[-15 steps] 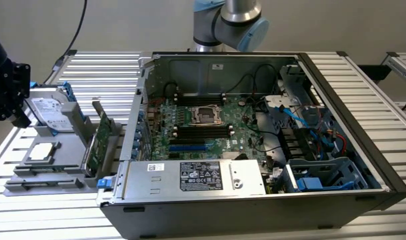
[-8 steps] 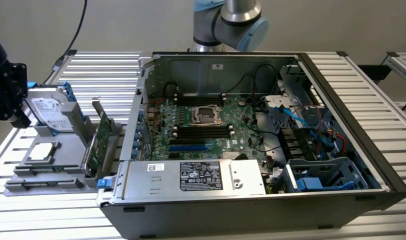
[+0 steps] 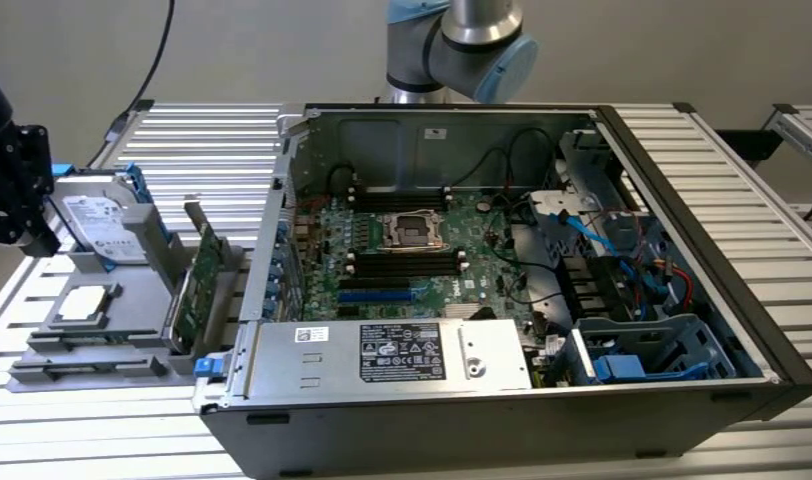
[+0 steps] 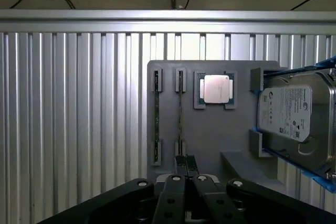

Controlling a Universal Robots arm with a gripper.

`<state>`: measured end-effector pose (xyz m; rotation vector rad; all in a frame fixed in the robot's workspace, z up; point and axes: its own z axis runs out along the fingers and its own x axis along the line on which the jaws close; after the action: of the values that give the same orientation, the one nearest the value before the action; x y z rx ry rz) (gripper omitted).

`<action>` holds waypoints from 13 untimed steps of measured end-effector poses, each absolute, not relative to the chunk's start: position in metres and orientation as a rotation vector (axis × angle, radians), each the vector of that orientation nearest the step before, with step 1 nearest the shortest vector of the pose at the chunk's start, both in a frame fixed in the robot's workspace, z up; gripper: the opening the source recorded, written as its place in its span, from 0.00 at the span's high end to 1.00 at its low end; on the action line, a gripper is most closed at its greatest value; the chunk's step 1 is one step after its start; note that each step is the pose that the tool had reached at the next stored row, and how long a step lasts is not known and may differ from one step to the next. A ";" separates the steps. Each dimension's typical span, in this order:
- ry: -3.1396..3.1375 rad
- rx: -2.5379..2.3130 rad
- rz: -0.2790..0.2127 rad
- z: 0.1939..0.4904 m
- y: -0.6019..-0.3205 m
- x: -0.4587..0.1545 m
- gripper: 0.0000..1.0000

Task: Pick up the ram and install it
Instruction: 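Pick up the ram and move it above insertion slot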

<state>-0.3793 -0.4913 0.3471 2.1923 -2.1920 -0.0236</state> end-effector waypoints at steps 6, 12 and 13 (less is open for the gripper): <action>-2.191 2.193 -0.024 0.341 -0.494 -0.382 0.70; -2.188 2.196 -0.025 0.330 -0.503 -0.384 0.70; -2.187 2.197 -0.025 0.328 -0.505 -0.384 0.70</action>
<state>-0.3845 -0.5048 0.3281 2.1966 -2.1866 -0.0251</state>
